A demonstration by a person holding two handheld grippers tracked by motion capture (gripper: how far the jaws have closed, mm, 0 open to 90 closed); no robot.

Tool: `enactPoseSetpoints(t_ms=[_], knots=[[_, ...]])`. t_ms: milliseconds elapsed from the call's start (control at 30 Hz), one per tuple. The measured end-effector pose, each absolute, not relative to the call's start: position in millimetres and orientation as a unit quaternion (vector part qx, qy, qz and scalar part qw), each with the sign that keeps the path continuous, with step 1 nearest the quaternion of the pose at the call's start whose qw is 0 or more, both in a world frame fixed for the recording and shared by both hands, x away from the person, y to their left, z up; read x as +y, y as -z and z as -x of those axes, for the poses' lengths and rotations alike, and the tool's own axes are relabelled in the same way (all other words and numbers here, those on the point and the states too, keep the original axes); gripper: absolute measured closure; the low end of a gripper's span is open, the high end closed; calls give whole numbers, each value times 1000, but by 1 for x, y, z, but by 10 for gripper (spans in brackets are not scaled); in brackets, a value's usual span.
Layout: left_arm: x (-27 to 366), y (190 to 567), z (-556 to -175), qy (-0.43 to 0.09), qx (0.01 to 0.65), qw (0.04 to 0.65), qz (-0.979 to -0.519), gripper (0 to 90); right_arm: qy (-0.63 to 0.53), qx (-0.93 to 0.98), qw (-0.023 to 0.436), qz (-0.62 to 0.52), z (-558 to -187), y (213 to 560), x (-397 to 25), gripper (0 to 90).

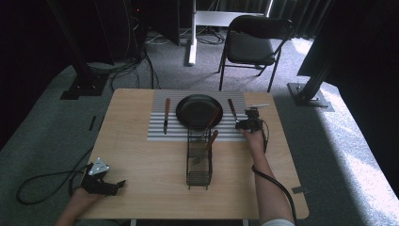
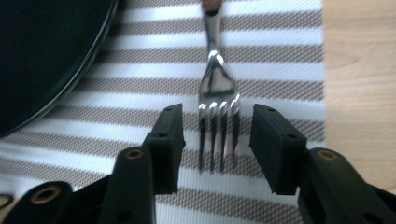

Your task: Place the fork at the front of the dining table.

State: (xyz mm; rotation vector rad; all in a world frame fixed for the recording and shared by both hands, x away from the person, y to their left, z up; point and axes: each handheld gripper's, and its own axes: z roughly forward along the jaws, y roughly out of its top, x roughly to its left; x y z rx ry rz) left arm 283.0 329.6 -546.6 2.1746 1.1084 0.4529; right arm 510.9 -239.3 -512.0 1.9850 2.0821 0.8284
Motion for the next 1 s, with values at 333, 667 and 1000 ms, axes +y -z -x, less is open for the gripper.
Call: enactPoseSetpoints(t_ms=[333,667,1000], knots=[[330,547,-283,-173,423,324,-829,0,-296,712,48,-634,-499,517,-232,475],[330,547,-283,-173,423,324,-829,0,-310,729,45,-609,-488,520,-220,453],[330,547,-283,-173,423,324,-829,0,-316,735,66,-597,-478,521,-212,259]])
